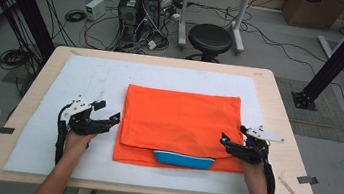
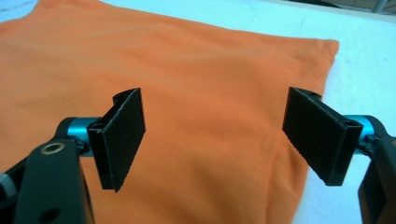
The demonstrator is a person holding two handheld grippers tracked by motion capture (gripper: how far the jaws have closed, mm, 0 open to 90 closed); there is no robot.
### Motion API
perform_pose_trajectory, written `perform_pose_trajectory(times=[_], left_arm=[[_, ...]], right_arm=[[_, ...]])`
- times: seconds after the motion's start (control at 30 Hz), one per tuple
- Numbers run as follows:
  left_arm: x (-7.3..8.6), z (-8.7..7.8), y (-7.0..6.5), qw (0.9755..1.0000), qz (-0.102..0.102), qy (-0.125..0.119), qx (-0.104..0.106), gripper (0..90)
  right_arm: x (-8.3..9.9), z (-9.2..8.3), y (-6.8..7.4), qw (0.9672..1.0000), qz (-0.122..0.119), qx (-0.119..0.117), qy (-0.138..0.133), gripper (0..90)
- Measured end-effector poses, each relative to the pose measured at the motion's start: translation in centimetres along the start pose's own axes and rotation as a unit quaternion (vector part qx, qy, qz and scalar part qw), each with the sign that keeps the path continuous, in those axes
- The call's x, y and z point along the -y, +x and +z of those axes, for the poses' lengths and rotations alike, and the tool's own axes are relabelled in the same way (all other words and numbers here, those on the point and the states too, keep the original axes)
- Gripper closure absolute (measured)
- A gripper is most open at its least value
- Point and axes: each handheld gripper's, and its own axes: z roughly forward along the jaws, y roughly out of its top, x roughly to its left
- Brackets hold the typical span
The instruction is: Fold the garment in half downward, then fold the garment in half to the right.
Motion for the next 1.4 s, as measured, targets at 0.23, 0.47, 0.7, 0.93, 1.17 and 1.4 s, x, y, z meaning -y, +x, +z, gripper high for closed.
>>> perform_pose_trajectory(times=[0.23,0.47,0.7,0.93,1.17,1.4], left_arm=[[0.0,0.0,-0.4,0.9999,0.001,0.011,0.0,18.7],[-0.2,-0.3,-0.5,0.9999,-0.013,0.011,0.001,18.7],[-0.1,-0.7,-1.1,0.9992,-0.012,0.039,0.002,18.7],[0.2,-0.5,-1.9,0.9965,-0.017,0.082,-0.006,18.8],[0.7,-0.3,-2.6,0.9911,-0.038,0.126,-0.02,22.6],[1.1,0.1,-3.1,0.9871,-0.047,0.149,-0.033,22.7]], right_arm=[[-0.1,-0.7,-0.1,1.0,0.006,0.001,-0.008,21.4],[-0.2,-0.3,0.3,0.9999,0.01,0.0,0.0,21.2],[-0.3,0.1,0.6,1.0,0.004,-0.005,0.004,21.2],[-0.4,0.4,1.2,0.9998,-0.004,-0.013,0.014,21.2],[-0.7,0.6,2.0,0.9996,-0.016,-0.015,0.017,21.3],[-0.8,1.0,2.5,0.9993,-0.021,-0.02,0.024,21.3]])
